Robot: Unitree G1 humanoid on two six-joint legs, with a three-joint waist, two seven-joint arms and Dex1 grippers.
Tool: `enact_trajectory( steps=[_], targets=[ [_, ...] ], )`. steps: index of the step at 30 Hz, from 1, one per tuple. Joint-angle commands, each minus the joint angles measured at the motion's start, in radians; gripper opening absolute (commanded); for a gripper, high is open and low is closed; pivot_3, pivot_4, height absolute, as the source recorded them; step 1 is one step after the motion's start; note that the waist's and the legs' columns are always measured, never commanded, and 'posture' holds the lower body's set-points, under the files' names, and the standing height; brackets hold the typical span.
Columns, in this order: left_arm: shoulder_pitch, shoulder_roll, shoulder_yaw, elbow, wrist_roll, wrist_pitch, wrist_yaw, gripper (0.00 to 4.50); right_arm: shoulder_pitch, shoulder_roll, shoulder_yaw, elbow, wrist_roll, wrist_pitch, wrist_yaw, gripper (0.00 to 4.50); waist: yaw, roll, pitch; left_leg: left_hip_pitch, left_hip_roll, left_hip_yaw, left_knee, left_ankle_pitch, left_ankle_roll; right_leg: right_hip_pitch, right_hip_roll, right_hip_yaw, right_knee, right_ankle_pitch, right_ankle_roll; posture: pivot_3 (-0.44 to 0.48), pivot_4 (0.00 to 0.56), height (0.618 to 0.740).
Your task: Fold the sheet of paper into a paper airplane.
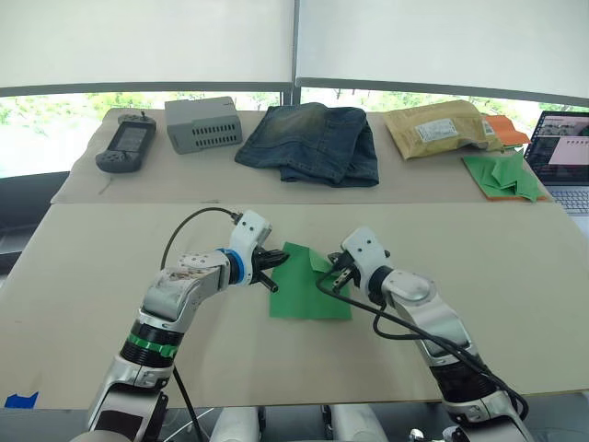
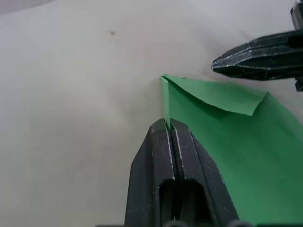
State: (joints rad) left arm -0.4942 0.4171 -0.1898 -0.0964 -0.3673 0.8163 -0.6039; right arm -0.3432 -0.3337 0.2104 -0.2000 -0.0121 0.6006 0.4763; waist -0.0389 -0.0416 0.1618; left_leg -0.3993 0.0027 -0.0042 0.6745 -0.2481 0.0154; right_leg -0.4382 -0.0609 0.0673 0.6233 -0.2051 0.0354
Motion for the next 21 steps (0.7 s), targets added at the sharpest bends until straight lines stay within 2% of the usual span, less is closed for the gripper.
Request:
enact_trajectory(
  steps=[1,9,14,21],
  targets=[
    [-0.01,0.012,-0.046,-0.017,0.052,-0.08,-0.033,0.03,-0.015,0.002,-0.037,-0.067,0.026,0.02,-0.005,0.0,0.001,0.0,0.0,-0.002,-0.001,0.0,0.0,0.0,0.0,-0.002,0.0,0.0,0.0,0.0,0.0,0.0,0.15,0.728],
    [0.026,0.002,-0.117,-0.034,0.112,-0.144,-0.061,0.03,0.08,0.016,-0.003,-0.085,0.041,0.022,-0.008,0.0,0.002,0.0,0.0,-0.004,-0.001,-0.001,0.0,0.0,0.0,-0.004,0.0,0.0,0.0,0.0,-0.001,0.0,0.15,0.728],
    [0.029,-0.008,-0.118,-0.042,0.123,-0.132,-0.055,0.03,0.135,-0.014,0.008,-0.073,0.032,0.003,0.004,0.0,0.001,0.0,0.0,-0.001,-0.001,0.0,0.003,0.0,0.0,0.0,0.0,0.0,0.001,-0.001,0.004,0.0,0.15,0.728],
    [0.024,-0.019,-0.142,-0.061,0.148,-0.13,-0.064,0.03,0.142,-0.012,0.009,-0.049,0.034,-0.008,-0.001,0.0,0.001,0.0,0.0,0.002,-0.001,0.001,0.003,0.0,0.0,0.002,0.001,0.0,0.003,-0.003,0.007,0.0,0.15,0.728]
  ],
)
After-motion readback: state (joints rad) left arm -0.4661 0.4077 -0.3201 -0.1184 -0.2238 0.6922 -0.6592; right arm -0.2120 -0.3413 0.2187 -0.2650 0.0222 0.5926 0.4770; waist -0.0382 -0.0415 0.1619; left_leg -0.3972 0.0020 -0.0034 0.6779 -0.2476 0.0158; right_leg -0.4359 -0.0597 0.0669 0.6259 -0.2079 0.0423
